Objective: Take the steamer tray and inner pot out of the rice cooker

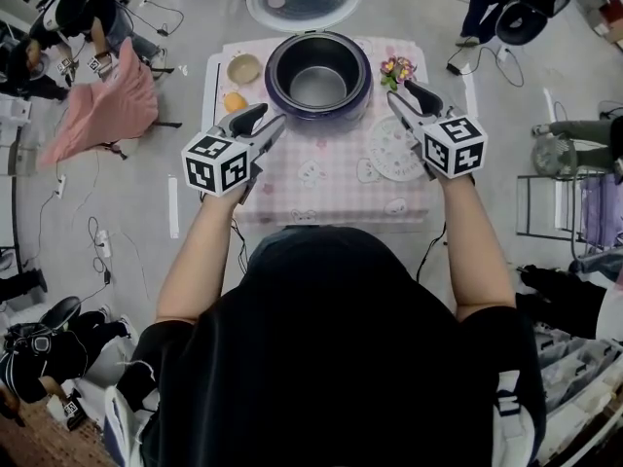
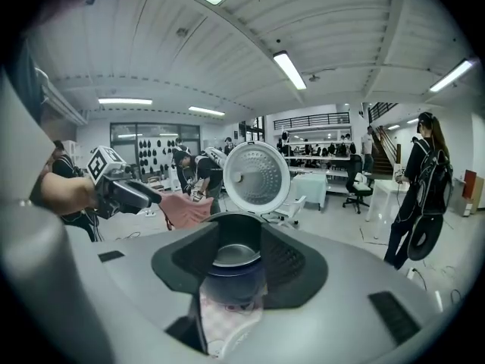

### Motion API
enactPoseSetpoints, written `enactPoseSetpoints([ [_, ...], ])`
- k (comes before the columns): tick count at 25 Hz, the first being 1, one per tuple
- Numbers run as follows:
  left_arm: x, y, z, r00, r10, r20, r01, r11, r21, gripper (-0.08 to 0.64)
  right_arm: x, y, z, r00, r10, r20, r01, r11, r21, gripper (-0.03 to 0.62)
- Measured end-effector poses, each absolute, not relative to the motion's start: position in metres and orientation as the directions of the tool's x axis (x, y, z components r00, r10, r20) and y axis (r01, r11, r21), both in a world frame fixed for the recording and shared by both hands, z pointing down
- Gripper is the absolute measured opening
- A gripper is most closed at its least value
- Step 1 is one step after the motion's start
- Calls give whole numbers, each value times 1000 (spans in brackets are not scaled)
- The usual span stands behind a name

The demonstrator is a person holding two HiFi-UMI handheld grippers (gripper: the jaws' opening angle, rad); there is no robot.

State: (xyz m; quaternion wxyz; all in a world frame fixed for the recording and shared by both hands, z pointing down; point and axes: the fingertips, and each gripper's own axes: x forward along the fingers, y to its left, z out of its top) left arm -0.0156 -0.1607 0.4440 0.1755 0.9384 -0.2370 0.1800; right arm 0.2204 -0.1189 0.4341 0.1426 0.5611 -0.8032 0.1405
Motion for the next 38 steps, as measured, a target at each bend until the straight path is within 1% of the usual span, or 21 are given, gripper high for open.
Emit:
enactPoseSetpoints([
  [12,-13,-192,456,815,-374,442,-514,-819,255,207,214,-147,466,-350,-825,444,-936,326,-133,192],
  [18,-12,-221,483,799,-364,478,-528,-806,268,207,215,-172,490,-359,-803,475,-933,305,-189,195],
  [30,-11,-278,533,763,-342,548,-558,-776,293,207,208,-217,557,-376,-724,578,-925,260,-275,207],
  [38,-9,-304,558,738,-342,582,-575,-770,276,206,207,-236,585,-360,-690,628,-932,231,-280,215],
])
